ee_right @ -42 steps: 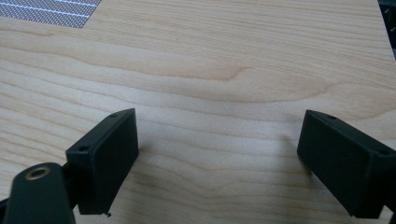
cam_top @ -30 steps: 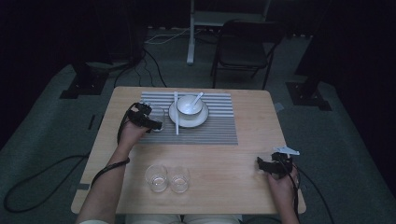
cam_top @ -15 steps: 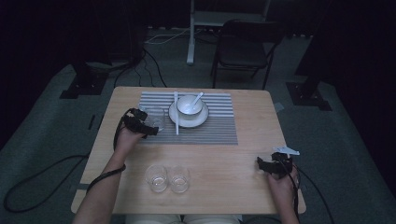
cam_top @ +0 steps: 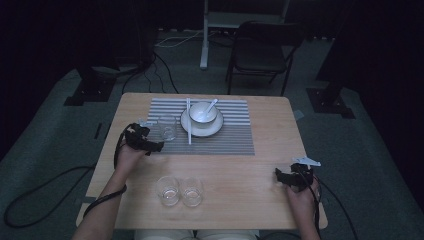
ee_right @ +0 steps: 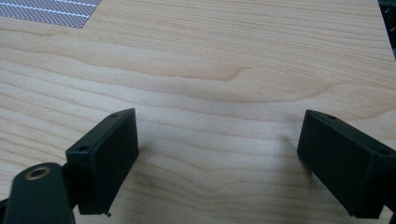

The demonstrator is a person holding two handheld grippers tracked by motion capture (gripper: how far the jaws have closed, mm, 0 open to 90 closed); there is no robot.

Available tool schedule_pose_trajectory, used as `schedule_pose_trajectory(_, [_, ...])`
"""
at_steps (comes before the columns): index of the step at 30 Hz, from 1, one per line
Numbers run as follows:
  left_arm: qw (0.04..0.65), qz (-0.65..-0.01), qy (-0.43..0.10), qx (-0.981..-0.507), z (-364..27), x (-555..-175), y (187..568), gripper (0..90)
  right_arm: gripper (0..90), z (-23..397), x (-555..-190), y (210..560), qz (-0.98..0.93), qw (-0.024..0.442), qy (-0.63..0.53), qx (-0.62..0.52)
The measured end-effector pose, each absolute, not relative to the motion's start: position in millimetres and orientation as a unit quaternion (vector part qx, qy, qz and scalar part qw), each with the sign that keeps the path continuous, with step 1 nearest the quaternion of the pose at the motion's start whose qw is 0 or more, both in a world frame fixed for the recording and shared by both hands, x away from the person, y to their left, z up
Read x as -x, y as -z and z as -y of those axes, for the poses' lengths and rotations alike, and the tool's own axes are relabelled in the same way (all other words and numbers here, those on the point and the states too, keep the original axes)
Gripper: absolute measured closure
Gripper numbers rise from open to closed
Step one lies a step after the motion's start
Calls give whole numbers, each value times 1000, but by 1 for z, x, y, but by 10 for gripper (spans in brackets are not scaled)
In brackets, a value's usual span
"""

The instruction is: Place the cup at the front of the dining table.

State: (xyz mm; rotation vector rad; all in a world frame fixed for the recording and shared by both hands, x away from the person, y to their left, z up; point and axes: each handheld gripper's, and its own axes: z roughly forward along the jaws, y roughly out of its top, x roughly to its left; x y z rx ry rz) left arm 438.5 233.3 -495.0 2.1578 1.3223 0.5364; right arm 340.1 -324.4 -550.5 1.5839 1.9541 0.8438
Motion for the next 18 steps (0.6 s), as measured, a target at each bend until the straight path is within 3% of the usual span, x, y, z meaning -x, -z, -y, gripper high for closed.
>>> schedule_pose_trajectory(18, [277,-461,-238,-809,-244,-389,486,0,119,324,-340,550,-714,242,-308,-581])
